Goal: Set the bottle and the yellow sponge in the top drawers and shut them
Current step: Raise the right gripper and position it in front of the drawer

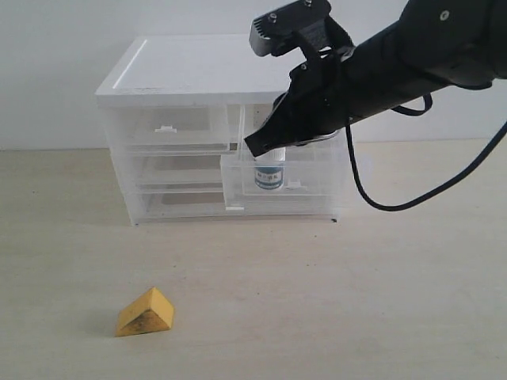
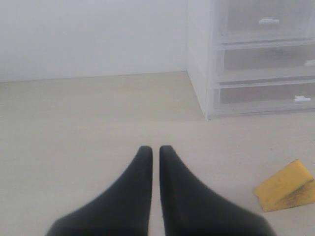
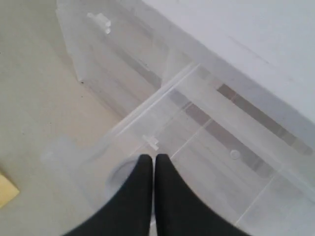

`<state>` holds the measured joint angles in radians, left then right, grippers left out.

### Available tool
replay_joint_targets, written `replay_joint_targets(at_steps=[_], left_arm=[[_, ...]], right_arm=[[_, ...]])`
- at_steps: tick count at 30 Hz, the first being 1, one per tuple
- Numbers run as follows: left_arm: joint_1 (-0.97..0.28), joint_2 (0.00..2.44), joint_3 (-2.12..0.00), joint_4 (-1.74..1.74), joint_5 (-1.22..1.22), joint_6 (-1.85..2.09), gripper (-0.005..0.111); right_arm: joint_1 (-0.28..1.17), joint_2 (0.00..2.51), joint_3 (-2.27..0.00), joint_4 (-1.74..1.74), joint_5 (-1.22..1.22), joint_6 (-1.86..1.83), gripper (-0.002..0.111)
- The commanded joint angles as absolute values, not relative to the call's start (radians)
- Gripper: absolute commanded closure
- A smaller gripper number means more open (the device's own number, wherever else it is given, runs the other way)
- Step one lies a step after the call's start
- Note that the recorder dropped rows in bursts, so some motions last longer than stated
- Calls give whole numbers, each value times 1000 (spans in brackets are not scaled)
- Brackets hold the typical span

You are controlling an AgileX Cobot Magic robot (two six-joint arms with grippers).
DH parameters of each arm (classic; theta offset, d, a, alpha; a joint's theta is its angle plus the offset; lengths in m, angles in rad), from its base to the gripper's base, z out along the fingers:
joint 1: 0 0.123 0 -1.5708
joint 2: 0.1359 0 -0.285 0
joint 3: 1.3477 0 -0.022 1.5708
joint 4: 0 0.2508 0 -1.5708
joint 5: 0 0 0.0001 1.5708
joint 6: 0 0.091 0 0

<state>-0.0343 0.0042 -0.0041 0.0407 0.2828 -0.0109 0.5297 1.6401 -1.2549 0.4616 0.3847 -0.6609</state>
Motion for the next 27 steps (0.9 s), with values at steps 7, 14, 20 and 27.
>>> replay_joint_targets(at_steps=[7, 14, 20, 27], left_arm=[[-30, 0, 0, 31, 277, -11, 102], [-30, 0, 0, 31, 277, -11, 102], [-30, 0, 0, 31, 277, -11, 102], [-30, 0, 0, 31, 279, -11, 102]], right_arm=[[395, 1646, -1259, 427, 396, -659, 108], [379, 1638, -1259, 424, 364, -659, 108], [381, 1550, -1259, 424, 480, -655, 108], [525, 1512, -1259, 123, 571, -431, 108]])
